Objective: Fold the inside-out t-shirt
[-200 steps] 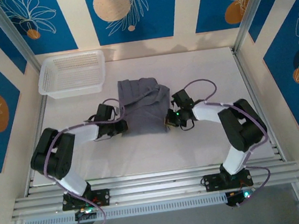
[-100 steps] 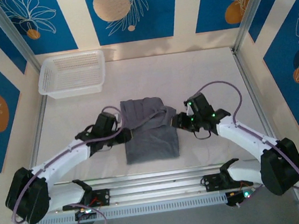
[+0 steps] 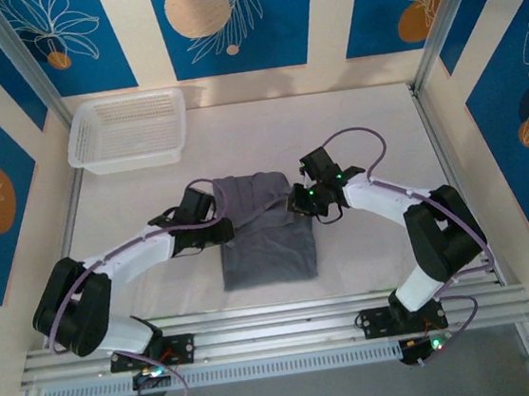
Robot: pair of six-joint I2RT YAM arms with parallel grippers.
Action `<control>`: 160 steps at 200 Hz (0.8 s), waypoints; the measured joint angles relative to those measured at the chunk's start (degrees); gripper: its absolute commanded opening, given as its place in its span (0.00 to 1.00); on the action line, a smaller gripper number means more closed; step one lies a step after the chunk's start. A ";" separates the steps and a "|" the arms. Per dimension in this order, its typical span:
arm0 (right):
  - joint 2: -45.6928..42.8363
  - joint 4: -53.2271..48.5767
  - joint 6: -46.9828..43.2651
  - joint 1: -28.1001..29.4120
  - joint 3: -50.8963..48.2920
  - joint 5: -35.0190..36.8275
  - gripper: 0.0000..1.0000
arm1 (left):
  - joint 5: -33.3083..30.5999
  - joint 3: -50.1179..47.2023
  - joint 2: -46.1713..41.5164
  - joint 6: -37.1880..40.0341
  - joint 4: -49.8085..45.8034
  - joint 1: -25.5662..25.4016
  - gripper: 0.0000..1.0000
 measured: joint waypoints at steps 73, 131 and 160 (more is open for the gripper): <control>-0.63 -0.28 -0.24 0.15 0.90 0.33 0.00 | 3.04 0.55 6.19 -0.96 2.60 0.09 0.04; -2.40 -2.14 -0.09 0.07 4.42 -0.83 0.00 | 3.13 5.64 0.94 -0.35 -1.18 0.35 0.00; -1.88 -1.07 -0.15 -2.62 7.41 -4.02 0.00 | 3.21 8.70 -1.51 0.04 -2.80 2.19 0.00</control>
